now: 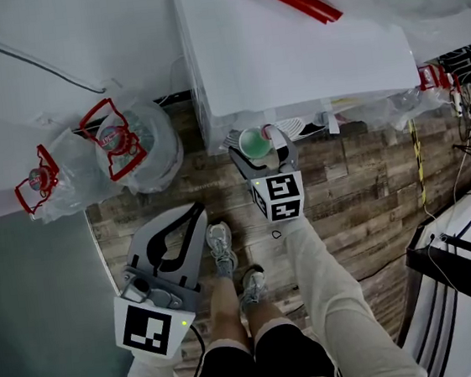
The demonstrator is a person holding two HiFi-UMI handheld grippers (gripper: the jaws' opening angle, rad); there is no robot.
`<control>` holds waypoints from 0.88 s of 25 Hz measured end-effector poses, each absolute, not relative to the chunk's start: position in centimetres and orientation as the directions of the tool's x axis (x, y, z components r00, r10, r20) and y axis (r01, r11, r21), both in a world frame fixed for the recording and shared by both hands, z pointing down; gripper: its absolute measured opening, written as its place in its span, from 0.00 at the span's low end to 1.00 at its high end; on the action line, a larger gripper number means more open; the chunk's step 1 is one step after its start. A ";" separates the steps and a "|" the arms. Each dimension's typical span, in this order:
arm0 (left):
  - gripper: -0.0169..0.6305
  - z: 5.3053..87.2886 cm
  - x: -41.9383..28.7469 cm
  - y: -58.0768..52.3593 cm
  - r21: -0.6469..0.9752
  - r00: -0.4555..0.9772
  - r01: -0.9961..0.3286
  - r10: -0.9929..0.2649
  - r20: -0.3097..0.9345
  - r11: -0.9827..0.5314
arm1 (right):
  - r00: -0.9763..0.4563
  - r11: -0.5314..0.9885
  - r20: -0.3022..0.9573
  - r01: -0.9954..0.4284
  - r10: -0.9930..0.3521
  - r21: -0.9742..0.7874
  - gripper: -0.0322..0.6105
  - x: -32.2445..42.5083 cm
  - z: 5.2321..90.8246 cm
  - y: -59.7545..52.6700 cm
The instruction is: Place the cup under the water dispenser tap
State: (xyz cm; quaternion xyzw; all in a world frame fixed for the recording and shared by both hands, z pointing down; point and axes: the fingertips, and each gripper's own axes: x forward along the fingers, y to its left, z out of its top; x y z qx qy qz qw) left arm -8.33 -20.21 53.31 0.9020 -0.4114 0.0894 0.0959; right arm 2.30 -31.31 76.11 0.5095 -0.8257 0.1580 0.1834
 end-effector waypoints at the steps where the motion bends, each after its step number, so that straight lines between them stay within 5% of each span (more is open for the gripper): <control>1: 0.03 53.2 -8.3 -20.2 0.099 0.646 -0.759 -0.724 0.240 -0.644 | -0.413 0.431 0.455 -0.900 -0.789 -0.070 0.73 2.3 75.7 -31.2; 11: 0.03 51.6 -7.0 -20.1 0.093 0.660 -0.748 -0.720 0.215 -0.657 | -0.455 0.443 0.370 -0.888 -0.810 -0.122 0.71 2.6 70.3 -28.9; 19: 0.03 49.2 -6.0 -19.3 0.085 0.667 -0.743 -0.721 0.188 -0.664 | -0.413 0.393 0.342 -0.910 -0.844 -0.129 0.18 4.9 66.2 -26.6; 22: 0.03 48.1 -5.5 -19.1 0.085 0.667 -0.743 -0.724 0.177 -0.664 | -0.396 0.386 0.331 -0.917 -0.856 -0.099 0.06 5.7 64.1 -26.0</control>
